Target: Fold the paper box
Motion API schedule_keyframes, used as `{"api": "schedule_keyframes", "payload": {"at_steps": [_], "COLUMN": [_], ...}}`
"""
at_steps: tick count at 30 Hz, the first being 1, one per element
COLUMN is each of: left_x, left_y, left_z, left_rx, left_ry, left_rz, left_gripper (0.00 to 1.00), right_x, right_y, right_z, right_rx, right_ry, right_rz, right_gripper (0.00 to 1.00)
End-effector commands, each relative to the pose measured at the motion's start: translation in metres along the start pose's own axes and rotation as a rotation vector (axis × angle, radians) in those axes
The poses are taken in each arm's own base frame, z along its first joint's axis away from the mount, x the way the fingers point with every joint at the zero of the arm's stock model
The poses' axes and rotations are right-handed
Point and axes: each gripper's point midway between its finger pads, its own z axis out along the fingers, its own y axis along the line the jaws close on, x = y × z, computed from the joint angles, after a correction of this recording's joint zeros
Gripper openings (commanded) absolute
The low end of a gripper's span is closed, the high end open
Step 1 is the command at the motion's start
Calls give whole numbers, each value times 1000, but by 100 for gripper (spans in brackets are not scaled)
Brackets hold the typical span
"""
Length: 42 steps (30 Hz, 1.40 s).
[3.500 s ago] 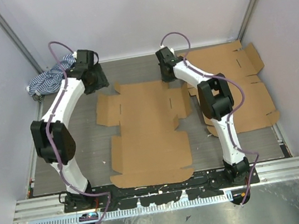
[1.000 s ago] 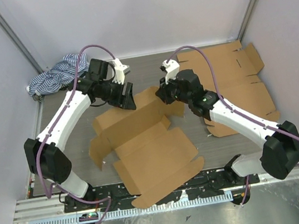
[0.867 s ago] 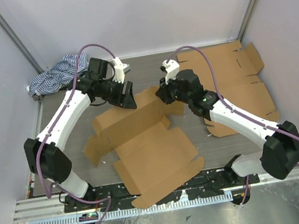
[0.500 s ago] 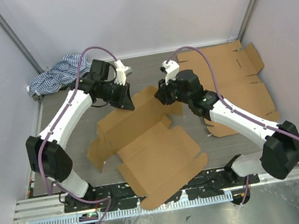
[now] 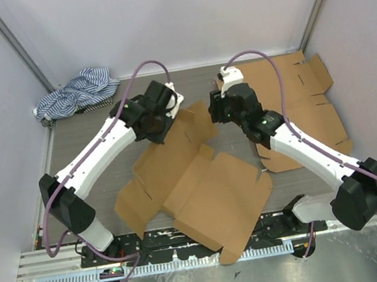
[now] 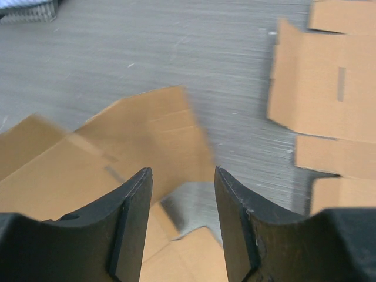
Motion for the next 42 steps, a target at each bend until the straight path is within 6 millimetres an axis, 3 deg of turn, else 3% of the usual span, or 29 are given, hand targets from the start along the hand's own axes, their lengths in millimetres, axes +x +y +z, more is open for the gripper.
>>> {"api": "schedule_keyframes", "payload": {"at_steps": [1, 3, 5, 10, 16, 22, 32, 37, 42], "left_x": [14, 15, 14, 7, 6, 6, 13, 16, 15], "left_y": [35, 37, 33, 13, 9, 2, -1, -2, 2], "left_z": [-28, -36, -44, -50, -53, -46, -18, -2, 8], "left_rx": [-407, -528, -602, -585, -613, -588, -616, -642, -693], "left_ry": [76, 70, 40, -97, -166, -178, -108, -62, -29], "left_rz": [162, 247, 318, 365, 401, 415, 471, 491, 480], "left_gripper": [0, 0, 0, 0, 0, 0, 0, 0, 0], "right_x": [-43, -39, -34, -28, -6, 17, 11, 20, 35], "right_y": [-56, -70, -71, -71, -52, -41, -4, 5, 11], "right_z": [-7, 1, 13, 43, 80, 117, 124, 139, 139], "right_rx": [205, 210, 149, -3, -302, -473, -751, -776, -777], "right_ry": [-117, -93, -55, -25, 29, 44, -27, 25, 44], "right_rz": [157, 189, 191, 142, 142, 189, 190, 153, 158], "right_gripper": [52, 51, 51, 49, 48, 47, 47, 48, 47]}}
